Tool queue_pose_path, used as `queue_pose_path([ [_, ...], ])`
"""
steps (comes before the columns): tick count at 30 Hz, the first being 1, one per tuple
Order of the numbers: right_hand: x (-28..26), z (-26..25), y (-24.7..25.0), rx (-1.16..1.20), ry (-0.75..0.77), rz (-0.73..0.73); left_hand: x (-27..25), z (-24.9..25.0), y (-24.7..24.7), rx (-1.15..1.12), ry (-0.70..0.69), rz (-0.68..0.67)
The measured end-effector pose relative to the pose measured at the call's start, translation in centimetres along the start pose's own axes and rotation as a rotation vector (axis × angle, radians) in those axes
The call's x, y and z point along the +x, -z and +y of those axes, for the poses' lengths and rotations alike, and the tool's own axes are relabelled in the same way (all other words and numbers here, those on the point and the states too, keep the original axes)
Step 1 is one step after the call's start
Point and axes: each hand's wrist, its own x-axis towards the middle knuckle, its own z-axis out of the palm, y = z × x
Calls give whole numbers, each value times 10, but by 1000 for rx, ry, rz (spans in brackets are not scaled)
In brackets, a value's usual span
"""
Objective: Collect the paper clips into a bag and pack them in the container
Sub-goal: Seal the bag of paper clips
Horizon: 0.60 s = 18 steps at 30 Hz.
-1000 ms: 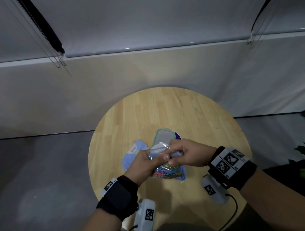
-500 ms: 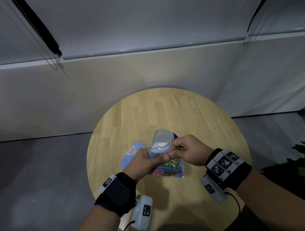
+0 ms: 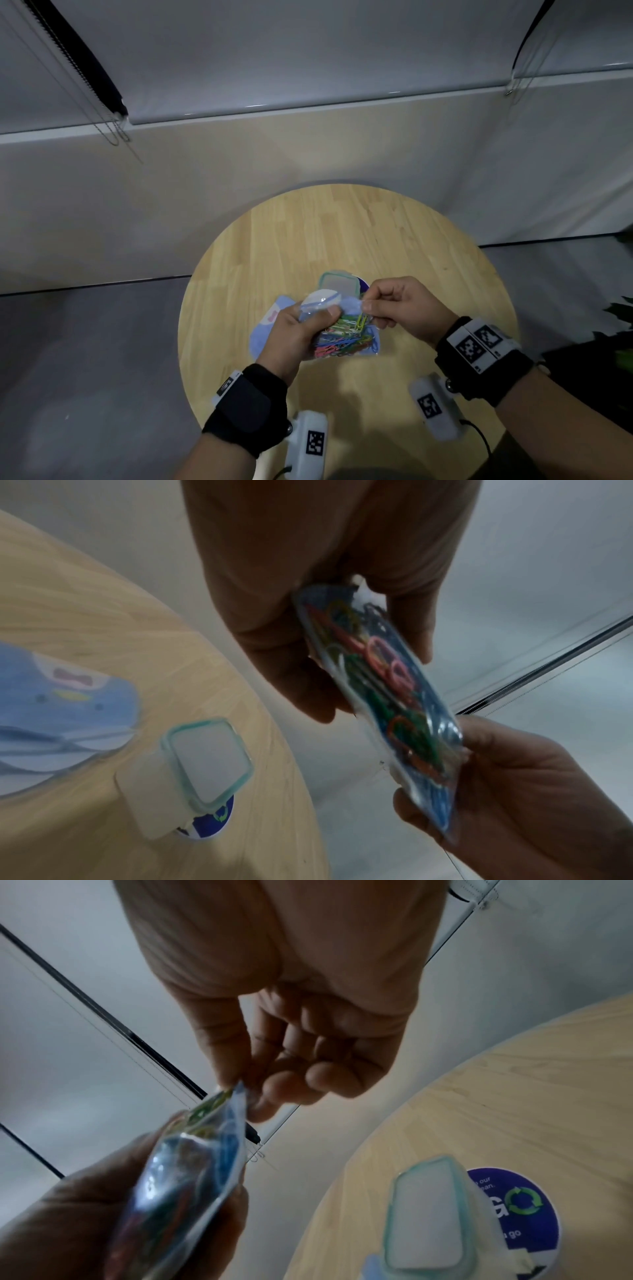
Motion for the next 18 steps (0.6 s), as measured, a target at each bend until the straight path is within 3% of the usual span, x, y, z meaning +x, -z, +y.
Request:
queue_pose_path([
  [11,-4,5,-8,-42,142,63,0,2,-1,119,-94,10],
  [18,-8,-2,-11,-125,97,-10,-2,5,-2,172,-138,7],
])
